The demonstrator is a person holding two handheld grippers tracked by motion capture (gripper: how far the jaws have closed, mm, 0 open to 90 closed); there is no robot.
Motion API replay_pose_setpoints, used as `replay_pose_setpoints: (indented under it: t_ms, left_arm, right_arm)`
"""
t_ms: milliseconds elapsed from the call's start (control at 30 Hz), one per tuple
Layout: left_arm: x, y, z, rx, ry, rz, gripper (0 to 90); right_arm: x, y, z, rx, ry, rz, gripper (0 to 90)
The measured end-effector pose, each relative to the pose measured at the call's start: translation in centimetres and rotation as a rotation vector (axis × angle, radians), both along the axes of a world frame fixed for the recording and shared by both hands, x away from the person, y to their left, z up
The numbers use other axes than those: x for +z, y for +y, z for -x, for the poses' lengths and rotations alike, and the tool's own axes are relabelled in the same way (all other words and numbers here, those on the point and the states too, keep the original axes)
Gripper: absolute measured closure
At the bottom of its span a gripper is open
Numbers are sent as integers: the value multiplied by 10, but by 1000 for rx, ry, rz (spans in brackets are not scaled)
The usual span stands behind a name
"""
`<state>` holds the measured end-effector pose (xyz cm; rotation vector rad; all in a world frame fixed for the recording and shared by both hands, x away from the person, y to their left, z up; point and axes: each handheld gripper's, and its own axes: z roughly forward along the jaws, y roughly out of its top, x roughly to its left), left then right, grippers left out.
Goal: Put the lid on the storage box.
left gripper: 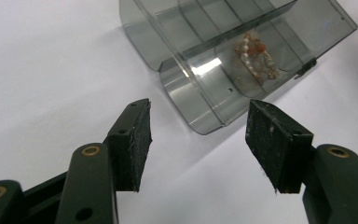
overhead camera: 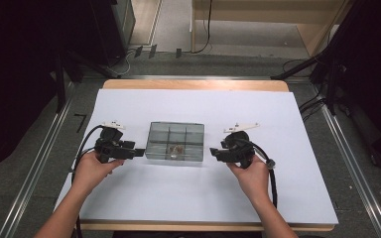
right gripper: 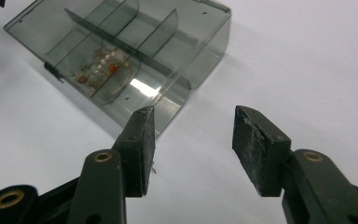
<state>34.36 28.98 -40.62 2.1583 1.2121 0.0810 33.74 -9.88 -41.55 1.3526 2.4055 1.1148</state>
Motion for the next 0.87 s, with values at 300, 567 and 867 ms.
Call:
replay_pose_setpoints:
  t_ms: [300, 567, 867]
  left_arm:
    - [-5, 11, -6, 35, 4, -1, 406]
    - [-13, 23, -15, 69, 11, 3, 382]
    - [-22, 29, -21, 125, 1, 12, 362]
  right_arm:
    - [-5, -12, -7, -26, -14, 7, 488]
    - [-10, -30, -18, -76, -21, 8, 471]
    - [-16, -45, -27, -124, -10, 5, 398]
